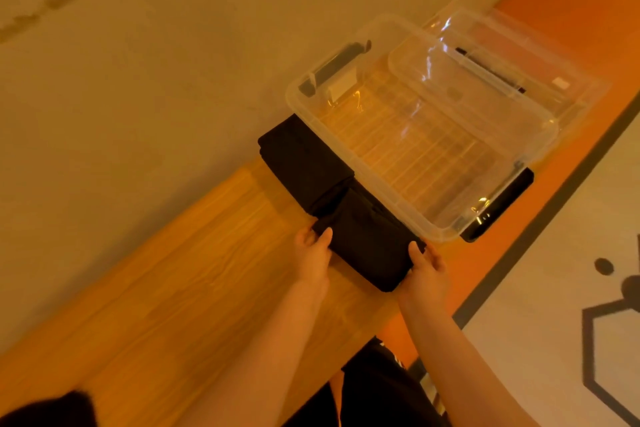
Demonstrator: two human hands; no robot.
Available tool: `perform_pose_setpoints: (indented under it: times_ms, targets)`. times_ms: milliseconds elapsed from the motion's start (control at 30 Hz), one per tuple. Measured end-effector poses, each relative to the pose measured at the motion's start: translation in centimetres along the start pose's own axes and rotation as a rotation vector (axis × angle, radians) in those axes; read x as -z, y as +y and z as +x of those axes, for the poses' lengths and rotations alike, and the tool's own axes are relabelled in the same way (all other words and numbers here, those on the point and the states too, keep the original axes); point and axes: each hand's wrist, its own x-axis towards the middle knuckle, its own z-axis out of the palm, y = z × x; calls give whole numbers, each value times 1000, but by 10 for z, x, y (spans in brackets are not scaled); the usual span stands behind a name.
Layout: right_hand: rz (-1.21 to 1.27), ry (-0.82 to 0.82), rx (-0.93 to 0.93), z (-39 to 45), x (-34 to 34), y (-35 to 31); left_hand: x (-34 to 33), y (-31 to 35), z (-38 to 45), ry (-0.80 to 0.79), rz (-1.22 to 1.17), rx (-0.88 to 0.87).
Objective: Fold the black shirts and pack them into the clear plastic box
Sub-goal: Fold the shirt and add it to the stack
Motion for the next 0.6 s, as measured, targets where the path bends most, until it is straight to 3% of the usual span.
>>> perform_pose_setpoints:
  times_ms: [133,233,300,333,400,467,533,600]
  targets:
    - [-17,-19,128,-3,2,2,-6,8,4,-38,-98,30]
    - [-249,25,281,-6,14,3,-8,4,-5,127,49,-39]
    - [-534,11,533,-13,31,7,1,-6,-16,206,334,-204]
    - [-706,-47,731,-16,42,11,9,-14,-24,171,516,-347]
    - [-1143,-238,1099,-18,58,24,28,-34,-33,-41,991,-738]
    - [-1499,-394,1317,-9,63,35,36,-51,-21,-179,1488,-1054]
    - [-1660,-417,1254,-3,54,34,28,-48,-14,-243,1776,-1009]
    - [-1784,-380,1167,6,47,25,19,-40,-9,-307,1857,-893]
